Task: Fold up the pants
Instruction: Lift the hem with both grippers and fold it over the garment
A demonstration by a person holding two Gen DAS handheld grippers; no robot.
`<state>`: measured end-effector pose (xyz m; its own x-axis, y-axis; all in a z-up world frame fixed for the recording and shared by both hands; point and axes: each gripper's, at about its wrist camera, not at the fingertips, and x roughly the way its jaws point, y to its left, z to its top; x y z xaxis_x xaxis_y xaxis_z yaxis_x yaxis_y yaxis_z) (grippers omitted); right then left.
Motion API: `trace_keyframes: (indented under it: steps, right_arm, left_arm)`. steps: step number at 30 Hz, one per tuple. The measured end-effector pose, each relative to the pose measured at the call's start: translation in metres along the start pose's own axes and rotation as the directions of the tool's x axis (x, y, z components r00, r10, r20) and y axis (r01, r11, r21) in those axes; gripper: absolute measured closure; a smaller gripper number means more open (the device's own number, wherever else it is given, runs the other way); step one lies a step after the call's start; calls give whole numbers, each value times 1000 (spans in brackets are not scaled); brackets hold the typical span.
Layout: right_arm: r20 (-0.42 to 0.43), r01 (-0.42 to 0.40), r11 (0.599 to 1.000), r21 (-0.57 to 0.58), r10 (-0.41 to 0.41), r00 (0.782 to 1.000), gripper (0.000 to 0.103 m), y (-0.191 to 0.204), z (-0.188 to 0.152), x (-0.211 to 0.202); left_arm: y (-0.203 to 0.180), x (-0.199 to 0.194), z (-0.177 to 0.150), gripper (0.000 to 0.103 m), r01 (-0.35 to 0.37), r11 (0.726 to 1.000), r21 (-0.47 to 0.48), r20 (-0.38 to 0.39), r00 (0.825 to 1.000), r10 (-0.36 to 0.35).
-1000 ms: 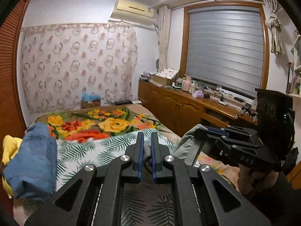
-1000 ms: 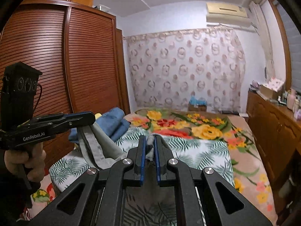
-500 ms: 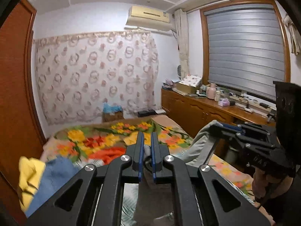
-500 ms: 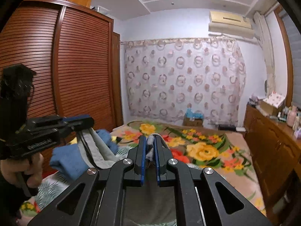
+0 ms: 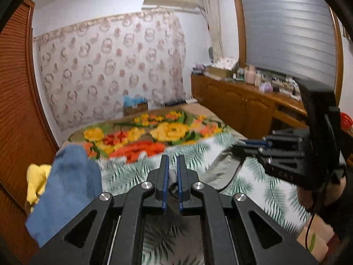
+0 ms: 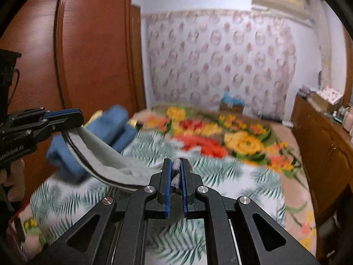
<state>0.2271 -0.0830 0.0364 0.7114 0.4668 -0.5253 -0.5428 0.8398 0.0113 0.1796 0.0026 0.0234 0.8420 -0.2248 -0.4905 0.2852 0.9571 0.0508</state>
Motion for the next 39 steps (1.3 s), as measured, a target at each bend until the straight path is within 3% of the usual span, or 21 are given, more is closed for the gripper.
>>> trace_keyframes:
  steps: [9,12,29,39]
  right_arm:
    - [-52,-25,998,-66,22,998,95,34,-9,6]
    - [-53,-28,998,-63,25,998,95,16,-9,-4]
    - [-89,-64,998,0,64,994,95,6,-40,-25]
    - [-90,-61,997,52,65,994,95,18,-71,-47]
  left_arm:
    - [-13,4,-28,95,24,999,-27,-58,998,-25]
    - [-17,3,-29,95,36,999,-29,-59,998,-38]
    - [-30,-5,-32,95,77,996,-35,-59,995,-79]
    - [-31,-38,-63,95,88,994,-58,-51,995,-91]
